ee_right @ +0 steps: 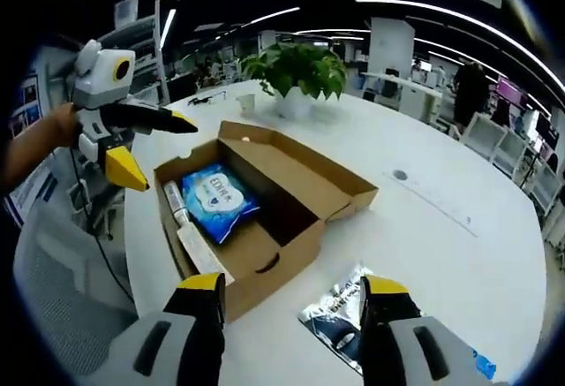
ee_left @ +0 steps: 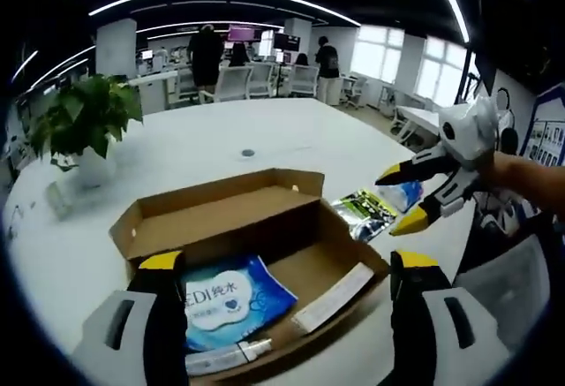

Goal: Operate the shoe box by opening the lid, removing the specified soft item, and placing it in the target area until the item is outside and the box remains undamaged.

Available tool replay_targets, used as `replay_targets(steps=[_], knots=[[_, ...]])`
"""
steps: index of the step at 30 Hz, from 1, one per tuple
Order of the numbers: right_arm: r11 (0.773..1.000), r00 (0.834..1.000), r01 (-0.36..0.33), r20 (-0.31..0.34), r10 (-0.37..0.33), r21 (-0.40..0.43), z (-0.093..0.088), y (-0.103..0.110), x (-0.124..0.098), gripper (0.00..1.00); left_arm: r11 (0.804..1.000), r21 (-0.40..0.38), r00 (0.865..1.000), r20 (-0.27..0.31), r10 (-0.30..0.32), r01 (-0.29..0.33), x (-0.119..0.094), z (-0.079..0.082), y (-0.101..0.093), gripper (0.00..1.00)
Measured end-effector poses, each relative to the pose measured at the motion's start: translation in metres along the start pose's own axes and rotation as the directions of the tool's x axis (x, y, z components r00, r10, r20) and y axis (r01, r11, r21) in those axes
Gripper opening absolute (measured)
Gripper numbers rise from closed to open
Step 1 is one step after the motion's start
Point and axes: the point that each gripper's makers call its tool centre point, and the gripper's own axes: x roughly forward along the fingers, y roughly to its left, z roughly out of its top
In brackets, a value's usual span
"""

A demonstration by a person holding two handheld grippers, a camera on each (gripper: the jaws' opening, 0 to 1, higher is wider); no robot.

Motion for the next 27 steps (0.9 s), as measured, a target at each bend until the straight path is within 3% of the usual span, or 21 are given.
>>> replay_targets(steps=[6, 16, 27], knots=[[0.999, 0.999, -0.032, 0.019, 0.032, 0.013, 0.008, 0.009, 0.009, 0.54, 1.0, 0.011, 1.0, 0.011, 0.026, -0.026, -0.007, -0.007, 0.012, 0.99], [0.996, 0.996, -0.092, 0.02, 0.092, 0.006, 0.018, 0.029, 0.031, 0.48, 0.999, 0.012, 0.999, -0.003, 0.044, -0.044, -0.021, -0.023, 0.029, 0.77], [0.988, 0.988, -0.154, -0.006, 0.154, -0.019, 0.02, 0.053, 0.062, 0.42, 0.996, -0.019, 0.996, -0.017, 0.084, -0.084, -0.038, -0.043, 0.051, 0.69]])
